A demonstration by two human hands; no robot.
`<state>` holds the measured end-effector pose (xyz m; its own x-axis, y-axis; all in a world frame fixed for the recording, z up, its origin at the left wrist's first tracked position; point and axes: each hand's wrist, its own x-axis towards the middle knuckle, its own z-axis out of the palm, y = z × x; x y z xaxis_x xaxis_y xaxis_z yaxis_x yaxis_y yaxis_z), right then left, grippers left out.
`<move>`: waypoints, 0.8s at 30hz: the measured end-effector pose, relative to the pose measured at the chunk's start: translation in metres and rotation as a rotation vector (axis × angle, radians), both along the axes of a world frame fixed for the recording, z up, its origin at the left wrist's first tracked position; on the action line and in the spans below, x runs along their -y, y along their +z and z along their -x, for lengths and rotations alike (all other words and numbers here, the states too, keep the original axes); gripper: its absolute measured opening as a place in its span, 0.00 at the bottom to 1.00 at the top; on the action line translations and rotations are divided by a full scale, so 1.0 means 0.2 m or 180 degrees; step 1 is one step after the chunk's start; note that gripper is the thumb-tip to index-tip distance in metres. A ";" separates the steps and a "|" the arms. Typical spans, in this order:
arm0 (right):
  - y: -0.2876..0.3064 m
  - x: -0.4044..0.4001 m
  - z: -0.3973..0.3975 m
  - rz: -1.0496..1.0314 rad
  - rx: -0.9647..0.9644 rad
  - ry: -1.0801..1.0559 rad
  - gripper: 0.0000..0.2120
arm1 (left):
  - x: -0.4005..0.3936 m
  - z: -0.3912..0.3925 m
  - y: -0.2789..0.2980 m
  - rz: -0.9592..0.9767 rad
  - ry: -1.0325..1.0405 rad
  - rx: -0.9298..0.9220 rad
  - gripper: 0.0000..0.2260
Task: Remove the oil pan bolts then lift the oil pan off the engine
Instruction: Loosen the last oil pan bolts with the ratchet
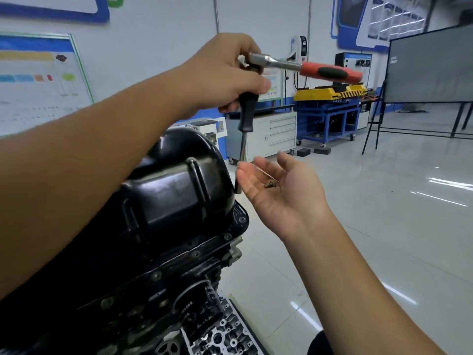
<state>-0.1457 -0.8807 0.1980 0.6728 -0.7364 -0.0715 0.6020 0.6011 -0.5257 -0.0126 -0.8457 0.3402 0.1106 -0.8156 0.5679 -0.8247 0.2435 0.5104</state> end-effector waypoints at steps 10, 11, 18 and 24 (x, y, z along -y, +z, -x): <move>0.21 -0.22 0.16 0.0670 -0.0143 -0.0347 0.19 | -0.16 0.15 -0.08 0.0359 0.0033 -0.0567 0.07; 0.22 -0.25 0.16 0.0620 -0.0110 -0.0307 0.21 | -0.20 0.15 -0.11 0.0321 -0.0022 -0.0671 0.06; 0.23 -0.69 -0.14 0.0258 0.0716 0.0629 0.16 | -0.72 0.05 -0.29 0.0483 0.0884 -0.0841 0.10; 0.10 -1.32 -0.45 -0.0043 0.0603 0.1671 0.22 | -1.46 -0.19 -0.43 0.0725 0.1765 -0.1252 0.10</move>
